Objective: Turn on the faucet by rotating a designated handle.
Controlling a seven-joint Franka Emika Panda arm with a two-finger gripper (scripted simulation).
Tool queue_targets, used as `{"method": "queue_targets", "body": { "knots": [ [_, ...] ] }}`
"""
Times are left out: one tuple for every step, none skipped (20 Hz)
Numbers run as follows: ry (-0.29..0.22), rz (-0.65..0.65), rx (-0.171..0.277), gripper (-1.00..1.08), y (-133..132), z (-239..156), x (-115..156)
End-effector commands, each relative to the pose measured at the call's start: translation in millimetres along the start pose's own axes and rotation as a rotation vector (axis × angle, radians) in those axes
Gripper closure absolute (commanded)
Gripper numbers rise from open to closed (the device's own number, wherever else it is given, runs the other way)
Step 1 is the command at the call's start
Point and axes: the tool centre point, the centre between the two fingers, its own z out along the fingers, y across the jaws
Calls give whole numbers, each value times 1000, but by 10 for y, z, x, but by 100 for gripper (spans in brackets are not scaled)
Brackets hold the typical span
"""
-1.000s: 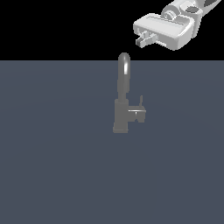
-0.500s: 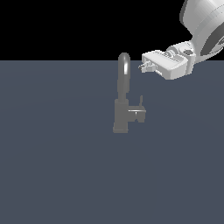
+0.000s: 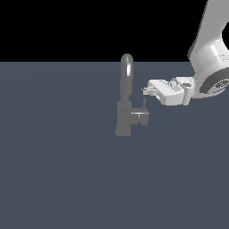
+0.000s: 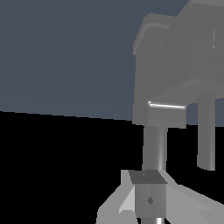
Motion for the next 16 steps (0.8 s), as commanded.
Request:
{"method": "queue_targets", "body": {
  "knots": [
    [-33, 35, 34, 108, 7, 19, 140],
    [-43, 46, 44, 108, 12, 27, 186],
    [-52, 56, 53, 108, 17, 34, 226],
    [-60, 64, 61, 108, 21, 40, 260],
    [-66, 71, 67, 108, 25, 46, 287],
    [-71, 77, 72, 108, 28, 51, 309],
    [-74, 80, 76, 108, 30, 56, 325],
    [-76, 83, 78, 108, 32, 59, 334],
    [-77, 83, 79, 108, 33, 62, 337],
    [-77, 82, 78, 108, 33, 63, 335],
    [-76, 82, 78, 108, 33, 64, 332],
    [-76, 82, 78, 108, 33, 64, 332],
    [-76, 82, 78, 108, 33, 64, 332],
    [-76, 82, 78, 108, 33, 64, 332],
    [-76, 82, 78, 108, 34, 62, 332],
    [-76, 82, 78, 108, 57, 64, 325]
  ]
}}
